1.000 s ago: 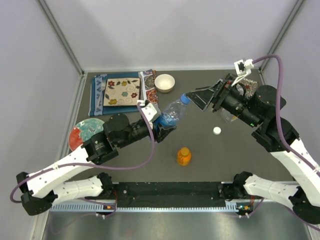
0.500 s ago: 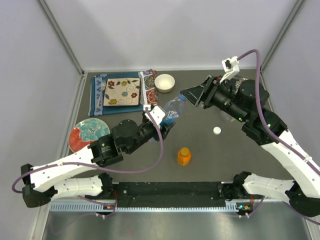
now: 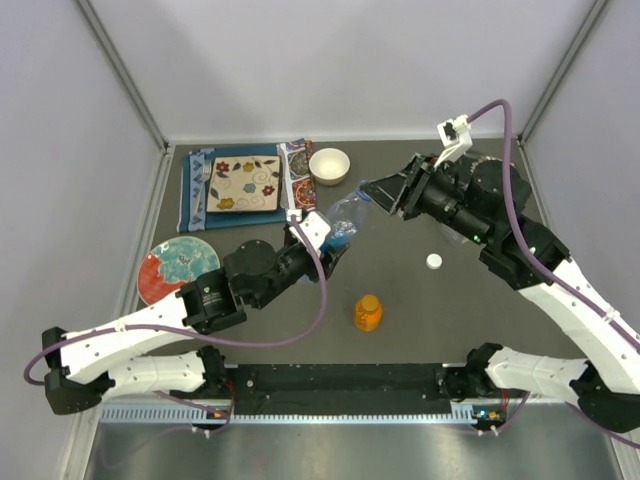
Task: Unscrew the bottle caps
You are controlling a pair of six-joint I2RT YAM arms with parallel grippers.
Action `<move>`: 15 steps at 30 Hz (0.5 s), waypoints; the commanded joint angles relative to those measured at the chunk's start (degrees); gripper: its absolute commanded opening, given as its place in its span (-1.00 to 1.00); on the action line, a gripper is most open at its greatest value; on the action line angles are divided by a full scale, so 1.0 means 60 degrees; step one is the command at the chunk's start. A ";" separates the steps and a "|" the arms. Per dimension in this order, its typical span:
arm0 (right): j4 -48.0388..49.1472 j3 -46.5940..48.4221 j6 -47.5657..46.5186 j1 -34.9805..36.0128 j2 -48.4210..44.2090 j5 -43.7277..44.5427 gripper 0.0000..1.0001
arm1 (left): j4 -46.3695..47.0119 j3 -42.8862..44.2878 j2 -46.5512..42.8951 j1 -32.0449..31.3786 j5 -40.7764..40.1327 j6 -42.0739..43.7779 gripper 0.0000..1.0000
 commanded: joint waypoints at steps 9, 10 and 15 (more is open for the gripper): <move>0.0159 -0.0185 -0.0294 0.0125 -0.0190 -0.0403 -1.00 | 0.0843 -0.0226 -0.0436 -0.0042 0.0745 -0.0165 -0.28; 0.0145 -0.0141 -0.0425 0.0125 -0.0191 -0.0535 -1.00 | 0.0843 -0.0299 -0.0625 -0.0042 0.1024 -0.0267 -0.28; 0.0144 0.0385 -0.1918 0.0124 -0.0278 -0.2203 -1.00 | 0.0828 -0.0461 -0.1183 0.0162 0.3804 -0.0910 -0.28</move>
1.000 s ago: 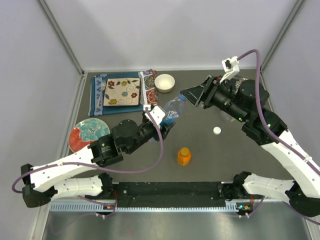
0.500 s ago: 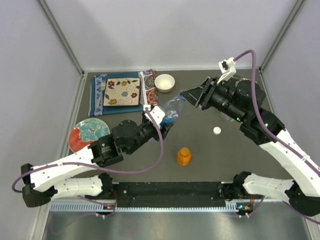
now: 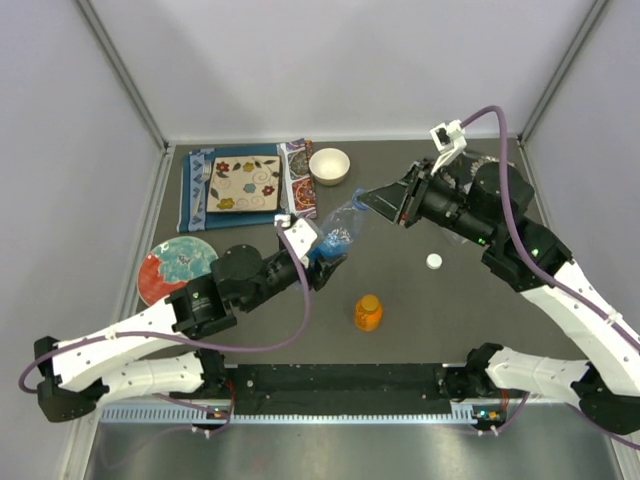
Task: Unscrew the bottle caps
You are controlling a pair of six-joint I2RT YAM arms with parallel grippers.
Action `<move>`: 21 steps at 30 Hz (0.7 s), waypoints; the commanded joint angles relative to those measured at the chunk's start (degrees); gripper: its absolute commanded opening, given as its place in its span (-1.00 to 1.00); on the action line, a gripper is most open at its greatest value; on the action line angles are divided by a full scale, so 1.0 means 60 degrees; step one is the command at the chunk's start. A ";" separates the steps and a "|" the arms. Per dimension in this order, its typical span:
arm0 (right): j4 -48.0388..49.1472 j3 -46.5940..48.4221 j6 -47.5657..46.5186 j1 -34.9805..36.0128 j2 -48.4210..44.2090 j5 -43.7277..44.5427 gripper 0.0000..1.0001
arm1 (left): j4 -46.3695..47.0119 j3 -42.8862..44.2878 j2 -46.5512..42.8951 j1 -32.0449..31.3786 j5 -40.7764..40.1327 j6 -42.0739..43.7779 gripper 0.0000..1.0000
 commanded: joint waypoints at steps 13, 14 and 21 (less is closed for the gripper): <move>0.0170 0.0639 -0.4051 0.0103 -0.0748 -0.6818 -1.00 | 0.2070 0.0375 -0.0675 0.1946 0.9595 -0.3640 -0.29; 0.0112 0.0682 -0.4167 0.0103 -0.0748 -0.7172 -1.00 | 0.2219 0.0390 -0.0645 0.2121 1.0149 -0.4034 -0.30; -0.0458 0.0727 -0.5207 0.0088 -0.0645 -0.9664 -1.00 | 0.3669 0.0302 -0.0308 0.2416 1.1559 -0.5370 -0.28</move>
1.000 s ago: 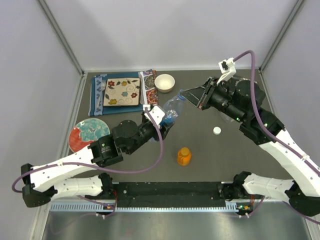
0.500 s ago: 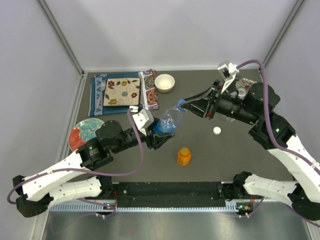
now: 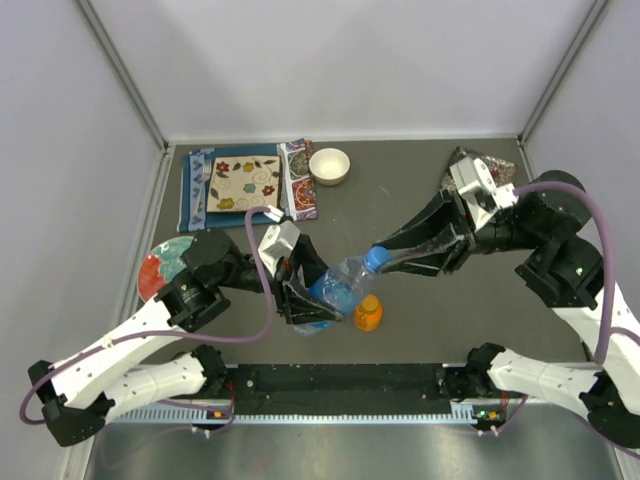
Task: Unscrew the bottle caps
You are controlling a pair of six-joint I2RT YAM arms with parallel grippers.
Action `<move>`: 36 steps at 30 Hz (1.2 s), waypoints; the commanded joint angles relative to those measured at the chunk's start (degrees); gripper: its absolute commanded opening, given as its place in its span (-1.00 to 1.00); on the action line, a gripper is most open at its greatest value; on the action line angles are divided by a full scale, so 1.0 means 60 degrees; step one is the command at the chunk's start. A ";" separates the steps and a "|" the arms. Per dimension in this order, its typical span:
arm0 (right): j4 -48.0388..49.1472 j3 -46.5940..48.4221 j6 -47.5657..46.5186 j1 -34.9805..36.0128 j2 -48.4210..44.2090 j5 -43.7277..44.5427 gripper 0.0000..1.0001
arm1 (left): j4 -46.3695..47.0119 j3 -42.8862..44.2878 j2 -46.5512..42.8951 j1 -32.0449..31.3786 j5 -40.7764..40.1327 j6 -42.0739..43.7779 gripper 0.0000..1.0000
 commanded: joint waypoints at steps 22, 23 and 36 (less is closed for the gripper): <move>-0.1817 -0.0083 -0.1800 0.0037 -0.0075 -0.1427 -0.22 | 0.1389 0.0463 0.0302 0.0143 0.0612 -0.0593 -0.29; -0.1817 -0.0039 -0.1756 0.0051 -0.0089 -0.1235 -0.18 | 0.1256 0.0477 0.0258 0.0143 0.0480 -0.0360 -0.28; -0.1480 0.0458 -0.0849 0.0051 -0.0119 0.1076 0.52 | 0.0317 0.0331 -0.0065 0.0143 -0.1000 0.0580 -0.25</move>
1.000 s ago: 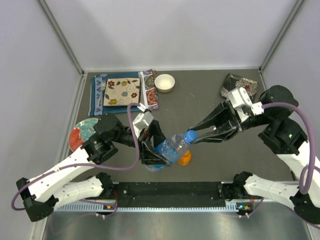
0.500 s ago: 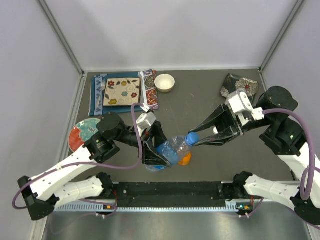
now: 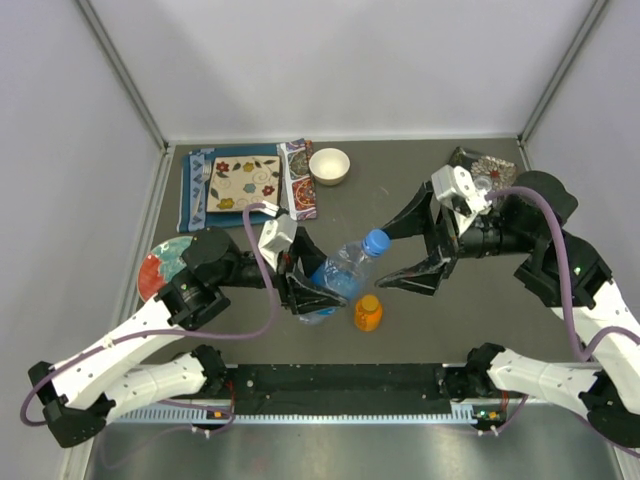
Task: Unscrew the bottle caps
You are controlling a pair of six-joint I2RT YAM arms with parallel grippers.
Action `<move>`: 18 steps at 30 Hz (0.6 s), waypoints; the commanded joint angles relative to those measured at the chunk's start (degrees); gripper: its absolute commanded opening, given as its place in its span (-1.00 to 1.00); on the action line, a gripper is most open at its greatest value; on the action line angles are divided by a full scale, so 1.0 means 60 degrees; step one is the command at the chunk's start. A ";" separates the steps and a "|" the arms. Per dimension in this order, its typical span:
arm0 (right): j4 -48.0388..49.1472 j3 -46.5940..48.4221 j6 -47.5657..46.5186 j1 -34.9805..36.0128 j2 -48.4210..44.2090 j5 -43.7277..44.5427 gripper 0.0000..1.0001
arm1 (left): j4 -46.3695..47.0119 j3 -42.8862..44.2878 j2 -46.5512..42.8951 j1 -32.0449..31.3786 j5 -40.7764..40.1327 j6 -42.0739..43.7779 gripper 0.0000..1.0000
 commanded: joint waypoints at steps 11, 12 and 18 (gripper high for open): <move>0.1165 0.1451 0.2855 0.0055 0.0470 0.4223 0.98 | -0.0840 0.0806 0.0246 -0.0376 -0.2802 0.1905 -0.28; 0.1152 0.1524 0.3424 0.0055 0.0529 0.4909 0.98 | -0.1101 0.0836 0.0276 -0.0522 -0.3297 0.2022 -0.28; 0.1094 0.1350 0.5273 0.0113 0.0617 0.6890 0.98 | -0.1279 0.0807 0.0510 -0.1662 -0.6633 0.3251 -0.28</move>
